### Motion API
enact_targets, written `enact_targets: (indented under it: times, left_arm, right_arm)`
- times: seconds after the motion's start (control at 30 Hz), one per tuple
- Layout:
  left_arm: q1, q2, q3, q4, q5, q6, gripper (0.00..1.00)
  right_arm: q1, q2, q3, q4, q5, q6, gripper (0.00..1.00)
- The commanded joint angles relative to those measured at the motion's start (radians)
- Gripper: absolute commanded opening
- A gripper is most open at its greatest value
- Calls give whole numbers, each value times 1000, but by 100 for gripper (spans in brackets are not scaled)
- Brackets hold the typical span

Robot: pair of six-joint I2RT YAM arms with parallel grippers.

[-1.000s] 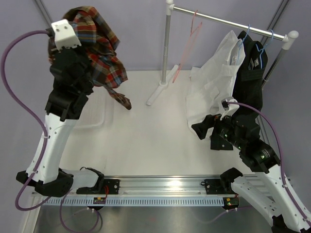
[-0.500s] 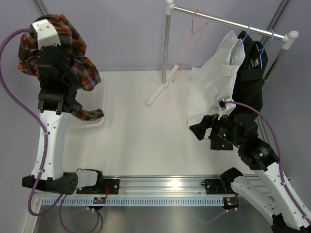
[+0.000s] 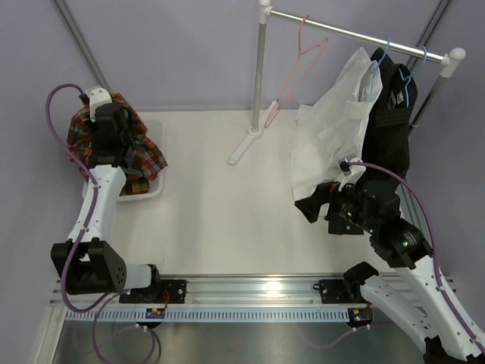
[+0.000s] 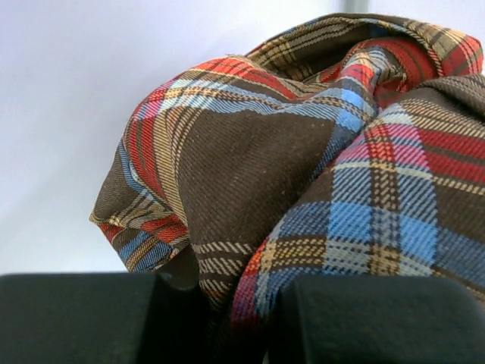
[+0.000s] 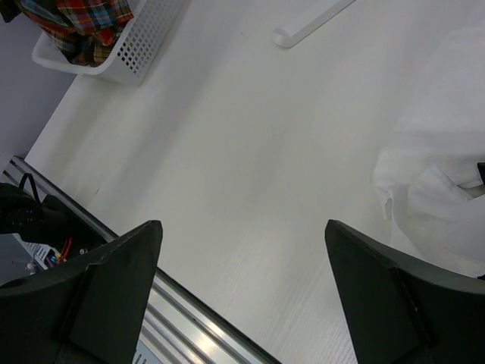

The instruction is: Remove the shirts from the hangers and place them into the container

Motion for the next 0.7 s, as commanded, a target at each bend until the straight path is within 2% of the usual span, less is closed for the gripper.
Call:
enact_targets:
  times: [0.0, 0.13, 0.3, 0.5, 0.67]
  left_arm:
    - [34, 3, -28, 188, -53, -103, 0]
    - [35, 60, -69, 204, -39, -123, 0]
    - [35, 143, -109, 201, -140, -167, 0]
    - [34, 223, -137, 188, -58, -187, 0]
    - [29, 328, -106, 120, 94, -204, 0]
  right_arm:
    - [-3, -12, -19, 37, -39, 5, 98]
    - [-3, -12, -26, 47, -40, 4, 98]
    - [-3, -17, -32, 39, -40, -6, 98]
    - [-3, -20, -43, 43, -43, -4, 98]
    - [-3, -15, -46, 51, -45, -3, 98]
